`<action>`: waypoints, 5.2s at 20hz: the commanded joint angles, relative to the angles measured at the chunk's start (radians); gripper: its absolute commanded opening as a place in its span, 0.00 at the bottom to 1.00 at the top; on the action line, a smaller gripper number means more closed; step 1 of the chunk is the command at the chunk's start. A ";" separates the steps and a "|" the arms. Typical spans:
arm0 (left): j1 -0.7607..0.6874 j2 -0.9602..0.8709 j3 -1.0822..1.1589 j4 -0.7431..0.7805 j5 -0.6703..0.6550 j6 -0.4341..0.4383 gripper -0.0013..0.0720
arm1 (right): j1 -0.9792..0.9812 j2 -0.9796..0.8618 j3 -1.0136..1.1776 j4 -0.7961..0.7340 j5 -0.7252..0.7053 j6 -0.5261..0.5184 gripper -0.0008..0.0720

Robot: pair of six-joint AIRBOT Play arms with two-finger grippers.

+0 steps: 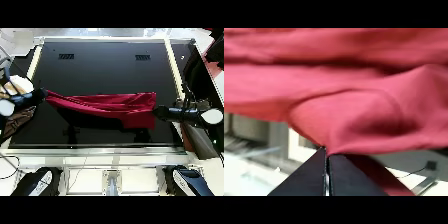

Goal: Fold the shirts.

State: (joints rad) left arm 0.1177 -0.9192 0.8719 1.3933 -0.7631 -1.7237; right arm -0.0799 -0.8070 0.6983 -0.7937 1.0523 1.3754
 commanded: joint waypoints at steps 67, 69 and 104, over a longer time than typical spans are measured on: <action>-0.496 -1.129 0.940 -0.214 -0.476 0.389 0.03 | 0.323 -0.787 0.968 0.160 0.077 -0.106 0.04; -0.488 -1.138 0.940 -0.212 -0.476 0.389 0.03 | 0.374 -0.788 0.974 0.157 0.048 -0.084 0.04; 0.040 -0.647 0.940 0.035 -0.651 0.385 0.03 | 0.392 -1.277 1.156 -0.037 0.081 0.231 0.92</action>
State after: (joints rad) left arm 0.1562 -1.5665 1.8114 1.4277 -1.4311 -1.3365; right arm 0.3191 -2.0117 1.8854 -0.9218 1.0584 1.6104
